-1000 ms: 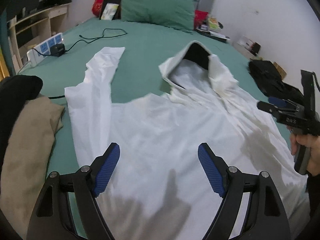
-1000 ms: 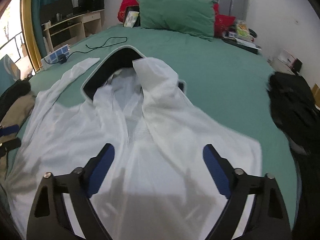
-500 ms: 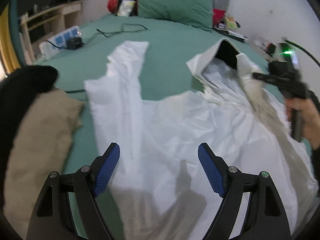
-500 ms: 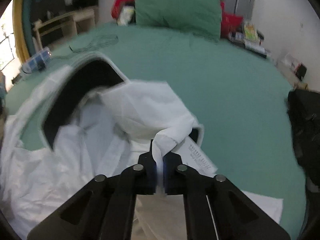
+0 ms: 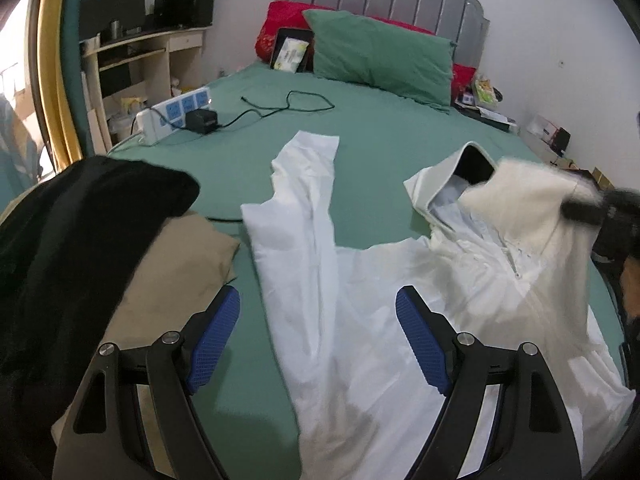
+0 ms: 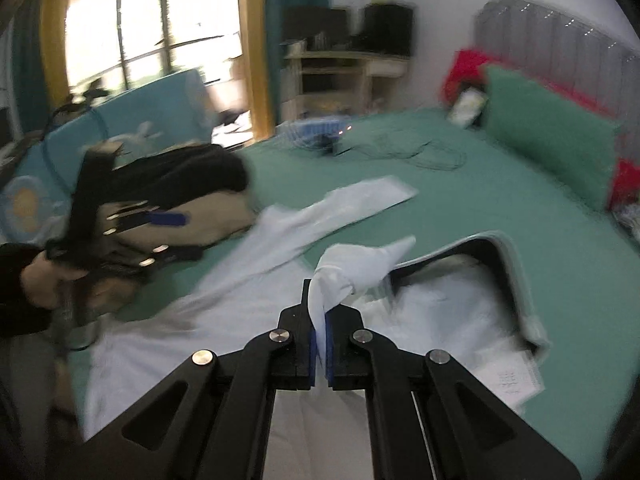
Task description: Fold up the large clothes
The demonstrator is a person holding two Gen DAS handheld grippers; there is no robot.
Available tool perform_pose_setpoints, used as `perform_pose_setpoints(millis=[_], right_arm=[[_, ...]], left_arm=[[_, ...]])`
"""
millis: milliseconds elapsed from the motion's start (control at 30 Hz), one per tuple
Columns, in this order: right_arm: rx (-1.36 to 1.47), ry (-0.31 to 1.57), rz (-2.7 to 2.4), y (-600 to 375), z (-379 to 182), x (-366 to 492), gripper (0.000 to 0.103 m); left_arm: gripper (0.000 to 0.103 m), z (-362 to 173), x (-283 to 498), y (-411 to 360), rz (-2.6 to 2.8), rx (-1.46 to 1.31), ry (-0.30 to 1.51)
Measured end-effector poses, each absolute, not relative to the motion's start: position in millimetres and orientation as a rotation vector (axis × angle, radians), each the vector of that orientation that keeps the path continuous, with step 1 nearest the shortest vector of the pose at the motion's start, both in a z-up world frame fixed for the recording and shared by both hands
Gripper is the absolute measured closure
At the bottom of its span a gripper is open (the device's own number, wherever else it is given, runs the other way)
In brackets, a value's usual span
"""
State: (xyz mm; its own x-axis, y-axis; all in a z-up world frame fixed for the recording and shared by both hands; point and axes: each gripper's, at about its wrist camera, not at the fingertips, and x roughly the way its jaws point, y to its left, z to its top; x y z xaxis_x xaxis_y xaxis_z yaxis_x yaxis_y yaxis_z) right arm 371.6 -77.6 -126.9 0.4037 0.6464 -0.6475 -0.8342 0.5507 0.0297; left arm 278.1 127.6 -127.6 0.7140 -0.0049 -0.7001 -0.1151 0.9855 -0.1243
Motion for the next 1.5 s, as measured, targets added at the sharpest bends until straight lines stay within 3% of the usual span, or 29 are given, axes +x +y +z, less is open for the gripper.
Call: perform_pose_setpoints(millis=[67, 100, 133, 367, 600, 667, 700, 733, 767, 800, 833, 933, 1000, 1067, 1100, 1167, 1233, 1267, 1433, 1500], right_arm=[[-0.374, 0.725, 0.930, -62.4, -155.3, 377.7, 0.086], [-0.432, 0.757, 0.855, -52.2, -174.7, 381.5, 0.046], [-0.460, 0.794, 0.798, -47.2, -190.3, 389.1, 0.017], [-0.335, 0.776, 0.554, -115.2, -193.1, 387.1, 0.017], [-0.226, 0.787, 0.222, -258.8, -190.3, 397.1, 0.017], [-0.166, 0.854, 0.204, -294.2, -203.9, 403.7, 0.021], [-0.148, 0.879, 0.206, -304.6, -210.9, 405.5, 0.033], [-0.130, 0.916, 0.217, -313.3, -221.8, 408.8, 0.043], [-0.116, 0.959, 0.233, -318.5, -232.1, 410.2, 0.048], [-0.101, 0.995, 0.252, -320.9, -242.5, 413.0, 0.062], [-0.088, 1.010, 0.266, -320.4, -250.6, 415.1, 0.074], [-0.065, 0.977, 0.255, -319.3, -253.1, 420.8, 0.083], [-0.079, 0.969, 0.209, -317.5, -249.8, 429.4, 0.084], [-0.117, 0.963, 0.160, -318.5, -249.0, 432.3, 0.083], [-0.105, 0.958, 0.145, -318.7, -247.6, 432.7, 0.083], [-0.089, 0.943, 0.134, -325.2, -247.3, 429.8, 0.083], [-0.081, 0.908, 0.107, -331.2, -241.9, 425.4, 0.078], [-0.074, 0.897, 0.101, -330.8, -242.4, 425.7, 0.076], [-0.024, 0.810, 0.069, -347.3, -225.9, 419.6, 0.056], [-0.025, 0.799, 0.068, -347.6, -225.6, 419.5, 0.054]], left_arm=[[0.019, -133.5, 280.3, 127.7, 0.061, -0.162, 0.795], [0.019, -138.0, 283.7, 126.3, 0.054, -0.157, 0.813], [0.019, -142.4, 286.9, 124.9, 0.044, -0.158, 0.827], [0.019, -169.5, 325.0, 95.6, -0.106, -0.232, 0.899], [0.021, -198.8, 375.4, 52.4, -0.149, -0.131, 0.999], [0.035, -209.2, 381.7, 46.6, -0.114, -0.076, 1.032], [0.061, -207.5, 380.5, 44.4, -0.114, -0.050, 1.019], [0.077, -208.1, 380.5, 43.0, -0.117, -0.037, 1.041], [0.081, -206.4, 378.6, 45.1, -0.098, -0.043, 1.045], [0.093, -204.0, 376.1, 46.9, -0.076, -0.042, 1.041], [0.094, -200.2, 371.8, 49.3, -0.036, -0.021, 1.031], [0.095, -190.3, 359.1, 56.8, 0.058, -0.002, 1.004], [0.094, -189.5, 352.4, 60.5, 0.094, -0.002, 1.030], [0.085, -191.8, 351.3, 66.4, 0.122, -0.031, 1.089], [0.076, -190.0, 349.9, 70.5, 0.138, -0.040, 1.100], [0.070, -179.1, 346.1, 79.5, 0.164, -0.060, 1.085], [0.046, -158.3, 344.1, 95.7, 0.192, -0.075, 1.030], [0.041, -150.7, 346.6, 102.4, 0.196, -0.082, 1.008], [0.039, -141.9, 392.5, 121.5, 0.197, -0.064, 0.993], [0.039, -149.8, 414.5, 120.2, 0.202, -0.044, 0.998]])
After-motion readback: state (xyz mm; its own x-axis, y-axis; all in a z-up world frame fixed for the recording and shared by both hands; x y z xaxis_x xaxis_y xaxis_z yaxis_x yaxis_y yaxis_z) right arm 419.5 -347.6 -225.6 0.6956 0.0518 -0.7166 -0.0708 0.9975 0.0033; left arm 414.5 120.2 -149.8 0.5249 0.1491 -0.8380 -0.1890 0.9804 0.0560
